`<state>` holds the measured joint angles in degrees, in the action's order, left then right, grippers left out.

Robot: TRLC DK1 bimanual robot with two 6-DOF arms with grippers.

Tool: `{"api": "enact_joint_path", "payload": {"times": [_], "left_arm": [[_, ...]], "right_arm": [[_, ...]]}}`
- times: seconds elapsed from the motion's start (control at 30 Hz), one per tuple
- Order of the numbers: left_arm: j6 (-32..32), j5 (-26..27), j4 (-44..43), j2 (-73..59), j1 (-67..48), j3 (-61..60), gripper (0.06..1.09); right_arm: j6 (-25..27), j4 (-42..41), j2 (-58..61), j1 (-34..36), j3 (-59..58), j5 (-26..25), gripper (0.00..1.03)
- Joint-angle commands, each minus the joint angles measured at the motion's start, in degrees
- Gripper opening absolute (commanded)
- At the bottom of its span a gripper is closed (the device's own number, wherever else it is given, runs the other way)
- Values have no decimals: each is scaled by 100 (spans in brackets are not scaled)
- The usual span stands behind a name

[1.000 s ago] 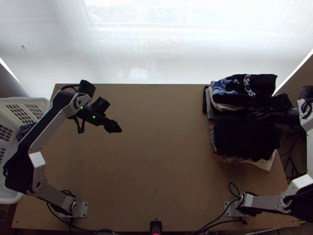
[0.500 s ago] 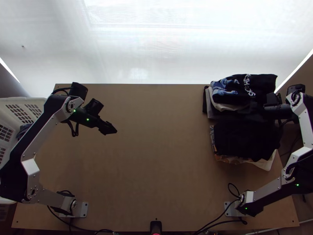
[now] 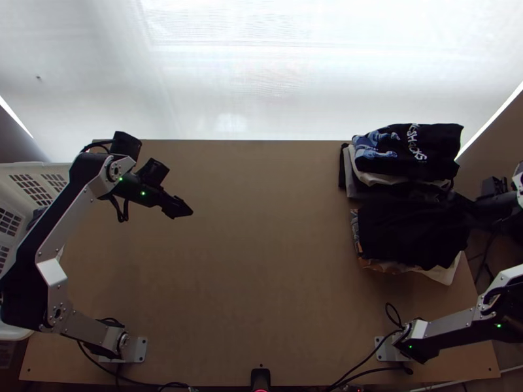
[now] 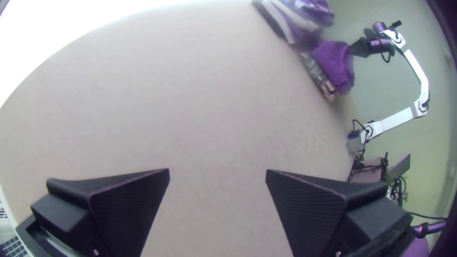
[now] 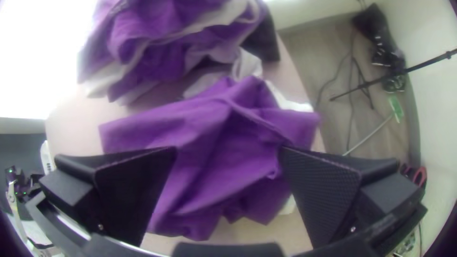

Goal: Fold the t-shirt

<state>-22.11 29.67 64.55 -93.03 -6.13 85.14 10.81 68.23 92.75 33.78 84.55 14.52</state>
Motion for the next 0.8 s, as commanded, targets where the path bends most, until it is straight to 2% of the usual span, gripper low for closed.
{"api": "enact_joint_path", "payload": {"times": [0.0,0.1,0.3,0.43,0.53,0.7,0.77], "left_arm": [[-13,4,-4,-118,-2,143,104],[-22,-5,31,-101,15,143,104],[-127,-5,145,5,156,116,104],[-153,4,154,66,218,73,104],[-162,48,145,84,253,20,104],[-215,100,145,154,323,-94,104],[-241,92,145,180,367,-121,104]], "right_arm": [[361,-477,-284,313,-536,-802,99],[528,-969,-670,155,-783,-1048,99],[484,-1321,-1646,-258,-695,-1004,99],[352,-284,-1857,-513,-695,-802,99],[528,147,-2059,-513,-1187,-802,99],[1319,270,-2622,-56,-2277,-811,76],[1740,261,-2762,94,-2619,-802,53]]}}
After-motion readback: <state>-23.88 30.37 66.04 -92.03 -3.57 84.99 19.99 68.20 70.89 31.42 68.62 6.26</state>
